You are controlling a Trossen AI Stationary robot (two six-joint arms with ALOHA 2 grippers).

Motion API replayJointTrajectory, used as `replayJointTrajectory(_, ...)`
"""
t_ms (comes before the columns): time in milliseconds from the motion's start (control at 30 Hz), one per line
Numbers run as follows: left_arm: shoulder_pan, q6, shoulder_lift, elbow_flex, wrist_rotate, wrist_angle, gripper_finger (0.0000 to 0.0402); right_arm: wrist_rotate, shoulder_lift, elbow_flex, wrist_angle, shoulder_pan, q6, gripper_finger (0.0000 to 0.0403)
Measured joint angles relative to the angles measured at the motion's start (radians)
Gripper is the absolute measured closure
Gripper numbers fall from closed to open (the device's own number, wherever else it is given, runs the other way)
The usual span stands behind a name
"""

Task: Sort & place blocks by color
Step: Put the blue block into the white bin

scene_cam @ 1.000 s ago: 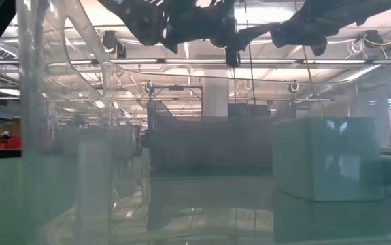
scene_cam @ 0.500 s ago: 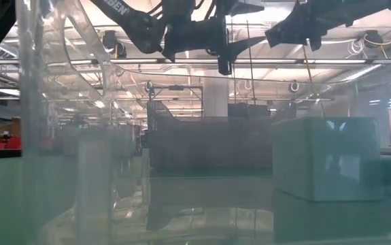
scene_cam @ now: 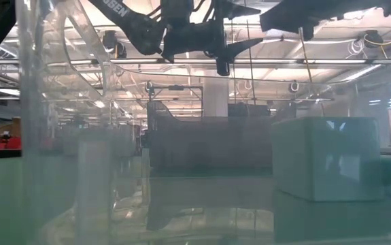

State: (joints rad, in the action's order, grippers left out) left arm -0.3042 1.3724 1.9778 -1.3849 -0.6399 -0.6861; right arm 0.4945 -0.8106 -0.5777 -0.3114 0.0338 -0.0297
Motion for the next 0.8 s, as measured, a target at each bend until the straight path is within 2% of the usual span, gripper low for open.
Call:
replayJointTrajectory(267,-0.011,0.013,0.0,0.0,-0.014,-0.027,0.0131,-0.018,-0.071,0.0,-0.137,-0.003,0.102,0.0336)
replayJointTrajectory(800,-0.013,0.037,-0.001,0.0,-0.015,-0.032,0.0131,-0.072,-0.098,0.001,-0.194,-0.001,0.074,0.0333)
